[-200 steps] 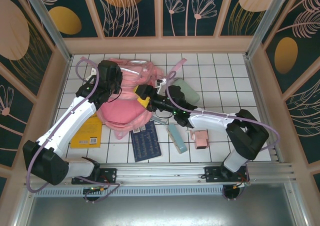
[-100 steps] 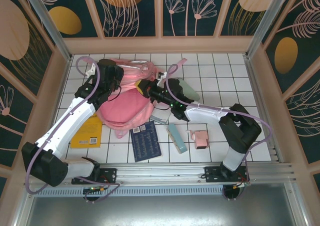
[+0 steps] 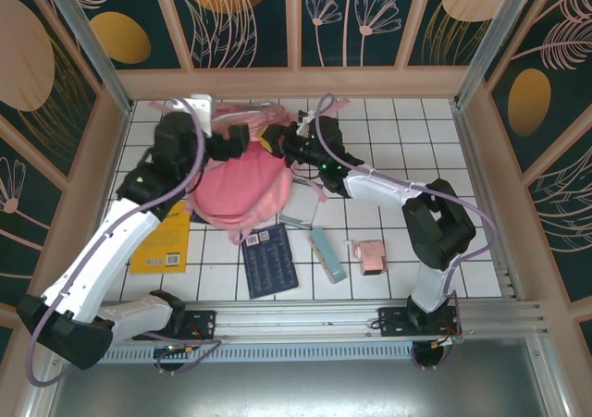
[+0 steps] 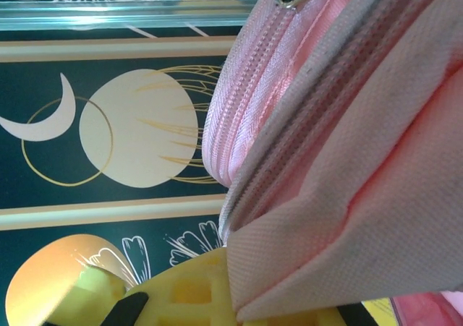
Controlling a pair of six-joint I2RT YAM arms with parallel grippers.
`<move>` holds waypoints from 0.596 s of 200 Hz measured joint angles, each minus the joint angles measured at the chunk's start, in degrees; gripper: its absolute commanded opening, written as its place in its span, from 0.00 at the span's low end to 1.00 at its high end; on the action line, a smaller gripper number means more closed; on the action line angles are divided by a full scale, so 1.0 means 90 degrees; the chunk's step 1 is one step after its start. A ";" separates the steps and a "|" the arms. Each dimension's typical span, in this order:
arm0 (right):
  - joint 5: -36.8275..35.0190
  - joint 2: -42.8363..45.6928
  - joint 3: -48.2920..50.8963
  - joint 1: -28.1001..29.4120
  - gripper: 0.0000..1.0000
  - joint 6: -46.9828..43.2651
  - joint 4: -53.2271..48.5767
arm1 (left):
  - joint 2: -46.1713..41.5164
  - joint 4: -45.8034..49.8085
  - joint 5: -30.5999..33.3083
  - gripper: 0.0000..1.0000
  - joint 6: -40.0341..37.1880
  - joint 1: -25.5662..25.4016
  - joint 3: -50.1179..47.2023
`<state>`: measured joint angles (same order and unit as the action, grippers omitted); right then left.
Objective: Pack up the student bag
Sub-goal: Pick up the student bag from the top-left of the table.
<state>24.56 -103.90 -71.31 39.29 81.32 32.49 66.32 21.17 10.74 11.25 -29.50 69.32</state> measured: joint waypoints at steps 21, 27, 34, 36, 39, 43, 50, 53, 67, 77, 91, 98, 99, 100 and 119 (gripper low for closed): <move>0.0124 -0.0058 -0.0083 -0.0027 0.00 0.0000 -0.0051 | -0.0007 0.0185 0.0413 0.96 -0.0869 -0.0563 -0.0595; 0.0151 -0.0061 -0.0083 -0.0036 0.00 0.0002 -0.0061 | -0.0024 0.0206 0.0527 0.95 -0.1069 -0.0619 -0.0729; 0.0194 -0.0073 -0.0083 -0.0058 0.00 0.0002 -0.0070 | -0.0056 0.0245 0.0716 0.95 -0.1307 -0.0641 -0.0886; 0.0209 -0.0073 -0.0083 -0.0063 0.00 0.0002 -0.0068 | -0.0061 0.0248 0.0758 0.95 -0.1345 -0.0641 -0.0913; 0.0228 -0.0078 -0.0083 -0.0070 0.00 0.0005 -0.0070 | -0.0078 0.0250 0.0835 0.95 -0.1435 -0.0641 -0.0967; 0.0248 -0.0085 -0.0080 -0.0080 0.00 0.0005 -0.0068 | -0.0095 0.0245 0.0954 0.94 -0.1557 -0.0641 -0.1039; 0.0282 -0.0095 -0.0080 -0.0092 0.00 0.0005 -0.0068 | -0.0119 0.0236 0.1129 0.93 -0.1715 -0.0641 -0.1132; 0.0289 -0.0097 -0.0083 -0.0095 0.00 0.0007 -0.0070 | -0.0124 0.0226 0.1200 0.93 -0.1778 -0.0641 -0.1171; 0.0321 -0.0114 -0.0083 -0.0104 0.00 0.0024 -0.0068 | -0.0080 0.0165 0.1586 0.92 -0.2023 -0.0641 -0.1277; 0.0333 -0.0119 -0.0083 -0.0107 0.00 0.0027 -0.0068 | 0.0024 0.0073 0.1853 0.92 -0.2118 -0.0641 -0.1287; 0.0340 -0.0121 -0.0083 -0.0107 0.00 0.0029 -0.0068 | 0.0267 -0.0204 0.2225 0.89 -0.2261 -0.0641 -0.1287; 0.0352 -0.0121 -0.0083 -0.0107 0.00 0.0029 -0.0068 | 0.0418 -0.0338 0.2397 0.86 -0.2314 -0.0641 -0.1287; 0.0355 -0.0121 -0.0083 -0.0107 0.00 0.0029 -0.0068 | 0.0447 -0.0362 0.2433 0.85 -0.2334 -0.0641 -0.1285; 0.0355 -0.0121 -0.0083 -0.0107 0.00 0.0029 -0.0068 | 0.0466 -0.0376 0.2448 0.85 -0.2346 -0.0641 -0.1285; 0.0386 -0.0121 -0.0083 -0.0107 0.00 0.0029 -0.0068 | 0.0969 -0.0614 0.2841 0.71 -0.2443 -0.0641 -0.1273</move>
<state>28.03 -104.99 -72.05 38.33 81.58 31.88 75.05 15.64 36.32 -10.74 -35.27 57.87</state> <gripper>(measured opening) 0.056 0.789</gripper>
